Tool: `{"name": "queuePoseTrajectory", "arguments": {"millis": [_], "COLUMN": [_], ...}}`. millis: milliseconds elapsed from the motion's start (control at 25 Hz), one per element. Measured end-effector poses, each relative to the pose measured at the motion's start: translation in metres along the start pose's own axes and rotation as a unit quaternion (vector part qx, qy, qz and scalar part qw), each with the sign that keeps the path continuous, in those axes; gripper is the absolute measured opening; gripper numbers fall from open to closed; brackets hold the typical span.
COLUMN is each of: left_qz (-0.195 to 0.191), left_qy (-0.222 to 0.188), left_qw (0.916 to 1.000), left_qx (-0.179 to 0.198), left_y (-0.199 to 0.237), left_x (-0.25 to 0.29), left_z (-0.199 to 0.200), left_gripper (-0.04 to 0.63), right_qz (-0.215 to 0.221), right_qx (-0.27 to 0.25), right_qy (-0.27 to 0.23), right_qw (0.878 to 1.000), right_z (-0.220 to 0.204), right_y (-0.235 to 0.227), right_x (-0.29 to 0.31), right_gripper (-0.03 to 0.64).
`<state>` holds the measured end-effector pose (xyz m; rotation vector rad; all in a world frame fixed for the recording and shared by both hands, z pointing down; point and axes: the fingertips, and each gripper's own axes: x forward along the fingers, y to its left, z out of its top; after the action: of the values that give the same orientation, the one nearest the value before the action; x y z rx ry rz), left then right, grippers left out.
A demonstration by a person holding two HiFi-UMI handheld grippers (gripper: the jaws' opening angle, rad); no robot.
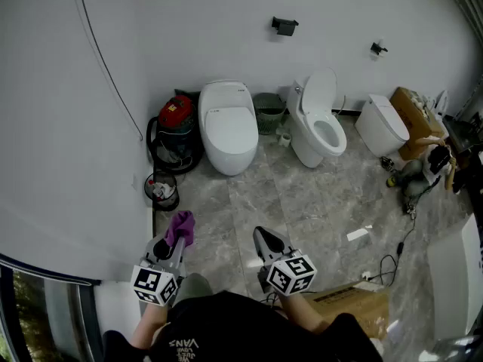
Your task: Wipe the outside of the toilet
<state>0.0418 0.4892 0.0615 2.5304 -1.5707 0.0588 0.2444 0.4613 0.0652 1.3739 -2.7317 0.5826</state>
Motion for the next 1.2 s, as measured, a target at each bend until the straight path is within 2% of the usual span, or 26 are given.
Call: {"name": "queuePoseTrajectory", "arguments": {"millis": [280, 560, 920, 1200], "left_qz": [-0.010, -0.027, -0.054, -0.077], "left_qy": [0.004, 0.008, 0.015, 0.012], "left_qw": [0.9999, 0.9995, 0.9984, 0.9968], "left_qx": [-0.005, -0.012, -0.008, -0.019], "left_y": [0.012, 0.054, 0.156, 0.225], "left_x": [0.016, 0.062, 0.147, 0.201], "left_z": [-0.002, -0.004, 0.018, 0.028], "left_gripper": [0.058, 0.058, 0.058, 0.058], "right_qz": [-0.018, -0.041, -0.076, -0.095], "right_qx": [0.010, 0.014, 0.018, 0.012], "right_qy": [-0.013, -0.007, -0.014, -0.012], "right_qw": [1.000, 0.999, 0.997, 0.995], "right_z": [0.007, 0.013, 0.052, 0.074], "right_y": [-0.013, -0.032, -0.052, -0.059], "right_x": [0.016, 0.062, 0.179, 0.263], "right_gripper": [-0.002, -0.001, -0.002, -0.002]}}
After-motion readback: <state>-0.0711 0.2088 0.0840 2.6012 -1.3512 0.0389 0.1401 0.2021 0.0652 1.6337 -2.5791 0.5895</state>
